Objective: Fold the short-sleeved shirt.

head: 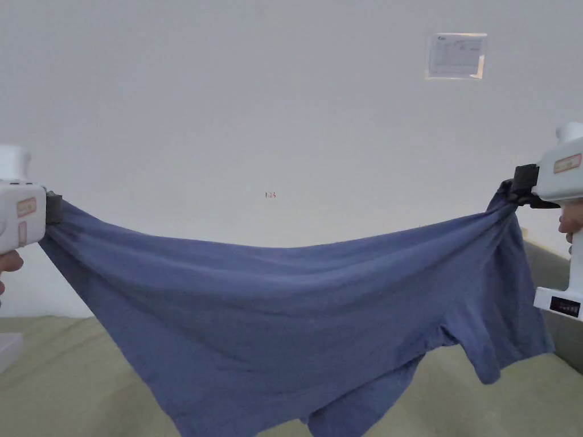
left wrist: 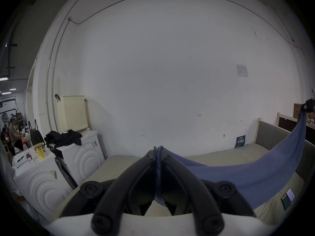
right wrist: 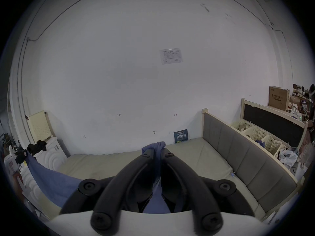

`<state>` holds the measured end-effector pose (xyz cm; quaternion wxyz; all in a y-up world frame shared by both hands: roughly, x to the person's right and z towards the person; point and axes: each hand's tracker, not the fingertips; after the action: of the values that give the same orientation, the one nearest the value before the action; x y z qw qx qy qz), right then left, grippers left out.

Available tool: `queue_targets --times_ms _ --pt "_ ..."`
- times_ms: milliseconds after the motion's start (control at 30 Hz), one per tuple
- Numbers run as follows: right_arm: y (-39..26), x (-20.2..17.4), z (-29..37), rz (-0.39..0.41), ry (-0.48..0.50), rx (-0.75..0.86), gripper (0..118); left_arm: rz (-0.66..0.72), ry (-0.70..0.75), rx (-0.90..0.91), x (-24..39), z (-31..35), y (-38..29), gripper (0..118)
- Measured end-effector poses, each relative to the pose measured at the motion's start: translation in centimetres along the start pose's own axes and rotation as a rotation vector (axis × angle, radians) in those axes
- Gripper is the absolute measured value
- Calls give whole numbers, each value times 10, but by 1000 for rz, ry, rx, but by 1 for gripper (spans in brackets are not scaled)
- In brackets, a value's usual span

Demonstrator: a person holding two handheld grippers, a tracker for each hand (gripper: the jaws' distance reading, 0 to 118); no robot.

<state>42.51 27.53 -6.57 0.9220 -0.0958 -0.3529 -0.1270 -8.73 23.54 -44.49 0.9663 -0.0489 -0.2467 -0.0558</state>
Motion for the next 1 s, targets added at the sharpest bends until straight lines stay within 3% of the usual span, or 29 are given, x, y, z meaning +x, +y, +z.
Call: queue_targets --times_ms 500,767,1000 --pt "-31 3 -90 -25 -8 -39 9 44 50 -47 2 -82 -46 0" --pt "-88 2 -152 -30 -17 -104 9 56 52 -114 20 -128 -107 0" --pt "-121 17 -149 -20 -29 -129 9 95 23 -156 23 -130 -141 0"
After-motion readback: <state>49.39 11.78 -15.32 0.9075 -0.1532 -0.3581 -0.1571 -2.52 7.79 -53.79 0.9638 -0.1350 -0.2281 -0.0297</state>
